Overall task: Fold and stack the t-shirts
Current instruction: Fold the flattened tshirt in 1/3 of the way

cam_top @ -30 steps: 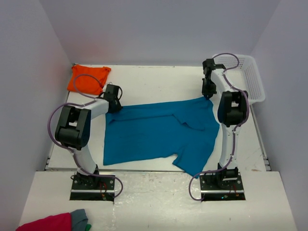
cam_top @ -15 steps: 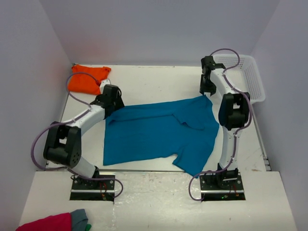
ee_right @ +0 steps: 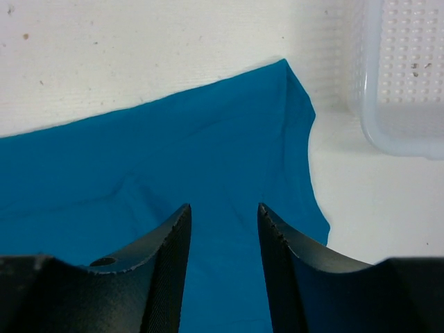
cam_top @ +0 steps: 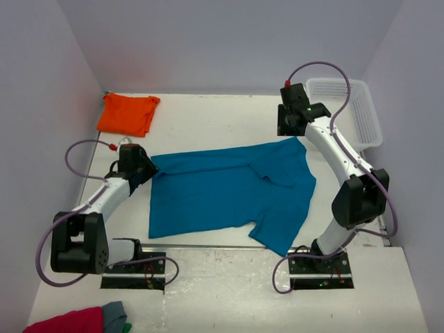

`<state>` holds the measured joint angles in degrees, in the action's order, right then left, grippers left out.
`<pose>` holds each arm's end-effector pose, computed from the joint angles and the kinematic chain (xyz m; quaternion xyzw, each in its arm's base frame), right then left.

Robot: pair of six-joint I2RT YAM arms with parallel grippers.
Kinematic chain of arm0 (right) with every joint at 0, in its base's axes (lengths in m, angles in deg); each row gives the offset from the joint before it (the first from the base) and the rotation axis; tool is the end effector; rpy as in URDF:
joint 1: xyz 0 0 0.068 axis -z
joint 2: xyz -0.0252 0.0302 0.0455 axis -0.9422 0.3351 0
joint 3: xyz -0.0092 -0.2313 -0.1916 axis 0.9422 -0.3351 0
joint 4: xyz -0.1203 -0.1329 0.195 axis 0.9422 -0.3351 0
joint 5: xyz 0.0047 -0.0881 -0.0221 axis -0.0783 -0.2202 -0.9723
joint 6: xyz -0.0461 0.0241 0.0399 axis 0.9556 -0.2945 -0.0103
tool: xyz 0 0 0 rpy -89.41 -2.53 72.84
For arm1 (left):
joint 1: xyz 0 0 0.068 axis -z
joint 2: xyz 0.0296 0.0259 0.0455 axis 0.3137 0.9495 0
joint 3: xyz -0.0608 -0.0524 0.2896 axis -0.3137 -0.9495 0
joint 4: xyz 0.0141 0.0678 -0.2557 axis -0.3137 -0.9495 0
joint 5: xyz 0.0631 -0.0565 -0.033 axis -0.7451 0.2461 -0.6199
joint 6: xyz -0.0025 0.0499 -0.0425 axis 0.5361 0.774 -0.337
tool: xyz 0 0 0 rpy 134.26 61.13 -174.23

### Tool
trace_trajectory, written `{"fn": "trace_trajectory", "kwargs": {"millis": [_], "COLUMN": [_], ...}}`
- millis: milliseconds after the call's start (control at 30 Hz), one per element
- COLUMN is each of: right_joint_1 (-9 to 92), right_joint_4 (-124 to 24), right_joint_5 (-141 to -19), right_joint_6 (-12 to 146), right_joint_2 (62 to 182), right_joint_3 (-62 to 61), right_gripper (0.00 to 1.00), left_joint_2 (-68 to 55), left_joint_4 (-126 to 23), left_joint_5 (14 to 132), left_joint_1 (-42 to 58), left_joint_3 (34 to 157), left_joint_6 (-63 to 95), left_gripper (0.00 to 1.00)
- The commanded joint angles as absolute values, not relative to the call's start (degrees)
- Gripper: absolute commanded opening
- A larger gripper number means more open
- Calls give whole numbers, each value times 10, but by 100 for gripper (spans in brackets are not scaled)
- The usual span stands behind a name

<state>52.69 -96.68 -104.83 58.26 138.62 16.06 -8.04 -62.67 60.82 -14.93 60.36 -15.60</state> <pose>0.3735 0.1032 0.3399 0.0316 0.9375 -0.0461 0.3434 0.2604 -0.0119 0.2028 -0.3248 0.8678 -0.1192 0.3566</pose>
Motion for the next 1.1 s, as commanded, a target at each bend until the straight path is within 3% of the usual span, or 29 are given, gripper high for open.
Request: {"fn": "trace_trajectory", "kwargs": {"millis": [0,1067], "right_joint_1": [520,490], "right_joint_4": [-936,-931], "right_joint_5": [-1038,-1038], "right_joint_6": [571,574], "right_joint_2": [1347,1342], "right_joint_3": [142,121], "right_gripper": [45,45], "left_joint_2": [-122,-74], "left_joint_4": [-570,-422], "left_joint_5": [716,846], "left_joint_1": [-173,-312], "left_joint_3": [577,447], "left_joint_6": [-213,-320], "left_gripper": [43,37]}}
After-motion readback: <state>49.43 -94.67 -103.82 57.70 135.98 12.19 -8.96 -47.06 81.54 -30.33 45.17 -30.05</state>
